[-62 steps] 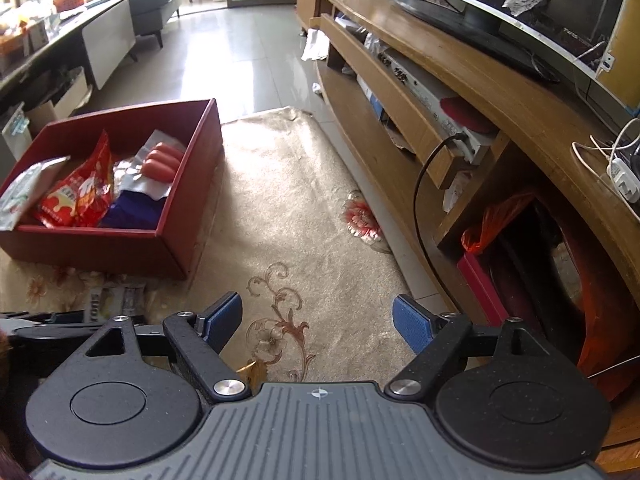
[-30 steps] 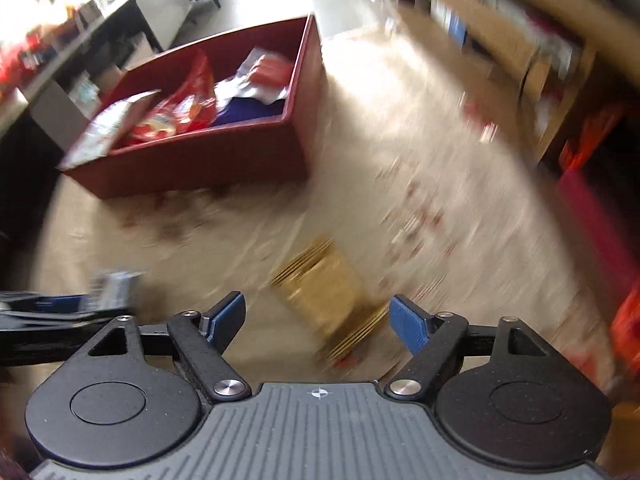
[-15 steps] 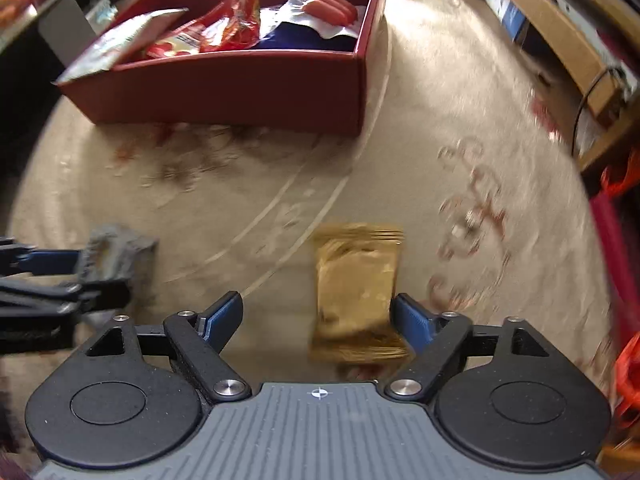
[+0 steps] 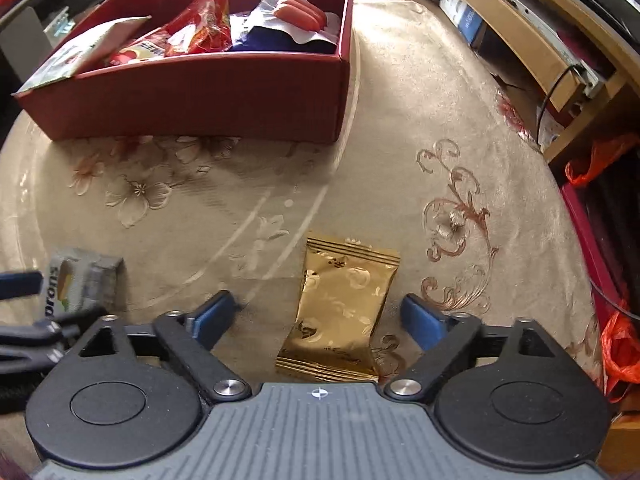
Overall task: Organize snacks
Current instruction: 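Grasp the gold foil packet with the right tool while the left tool holds the Kaprons pack, then lift and carry the Kaprons pack and gold packet over the red box with both tools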
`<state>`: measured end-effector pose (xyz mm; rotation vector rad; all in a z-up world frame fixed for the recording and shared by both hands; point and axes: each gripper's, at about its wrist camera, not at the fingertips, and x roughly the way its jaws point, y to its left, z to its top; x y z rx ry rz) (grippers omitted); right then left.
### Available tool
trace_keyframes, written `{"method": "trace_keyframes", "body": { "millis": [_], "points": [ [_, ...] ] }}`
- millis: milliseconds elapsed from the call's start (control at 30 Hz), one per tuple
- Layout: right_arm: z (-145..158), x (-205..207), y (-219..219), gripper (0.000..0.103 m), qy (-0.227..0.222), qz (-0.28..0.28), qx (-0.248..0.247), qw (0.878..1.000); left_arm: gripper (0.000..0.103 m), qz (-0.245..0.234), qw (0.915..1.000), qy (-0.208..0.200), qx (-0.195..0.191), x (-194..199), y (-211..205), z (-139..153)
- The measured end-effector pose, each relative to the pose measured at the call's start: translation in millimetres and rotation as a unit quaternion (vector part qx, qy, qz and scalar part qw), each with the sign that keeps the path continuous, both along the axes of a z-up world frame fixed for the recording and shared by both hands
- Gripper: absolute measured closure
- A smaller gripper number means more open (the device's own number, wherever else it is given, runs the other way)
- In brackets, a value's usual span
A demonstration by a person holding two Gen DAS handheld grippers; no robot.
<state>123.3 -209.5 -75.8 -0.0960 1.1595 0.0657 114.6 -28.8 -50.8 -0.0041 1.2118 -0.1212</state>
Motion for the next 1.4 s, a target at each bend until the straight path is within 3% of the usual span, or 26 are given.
{"method": "trace_keyframes", "body": {
  "millis": [100, 267, 367, 467, 533, 600, 933, 1400],
  "points": [
    [-3, -1, -1, 0.000, 0.015, 0.011, 0.001, 1.000, 0.033, -0.016, 0.9996, -0.009, 0.022, -3, -8, -1],
    [-5, -6, -1, 0.000, 0.010, 0.013, 0.001, 1.000, 0.033, -0.008, 0.9998, -0.008, 0.015, -2, -6, -1],
    [-1, -13, 2, 0.006, 0.002, 0.021, -0.005, 1.000, 0.040, -0.008, 0.9997, -0.010, 0.022, -4, -6, 2],
    [9, -27, 9, 0.029, -0.005, 0.033, 0.001, 0.999, 0.049, -0.012, 0.9996, -0.013, 0.024, -7, -6, 3],
    [15, -36, 13, 0.047, -0.009, 0.034, 0.002, 0.999, 0.050, -0.010, 0.9998, -0.008, 0.014, -9, -4, 5],
    [19, -44, 17, 0.056, -0.011, 0.032, 0.000, 0.999, 0.050, -0.003, 1.0000, -0.003, 0.007, -12, 1, 5],
    [28, -79, 32, 0.057, -0.019, 0.053, -0.001, 0.998, 0.050, -0.008, 1.0000, -0.005, 0.003, -31, 1, 8],
    [17, -71, 36, 0.053, -0.013, 0.067, -0.006, 0.998, 0.049, -0.024, 0.9994, -0.011, 0.024, -30, -8, 3]
  ]
}}
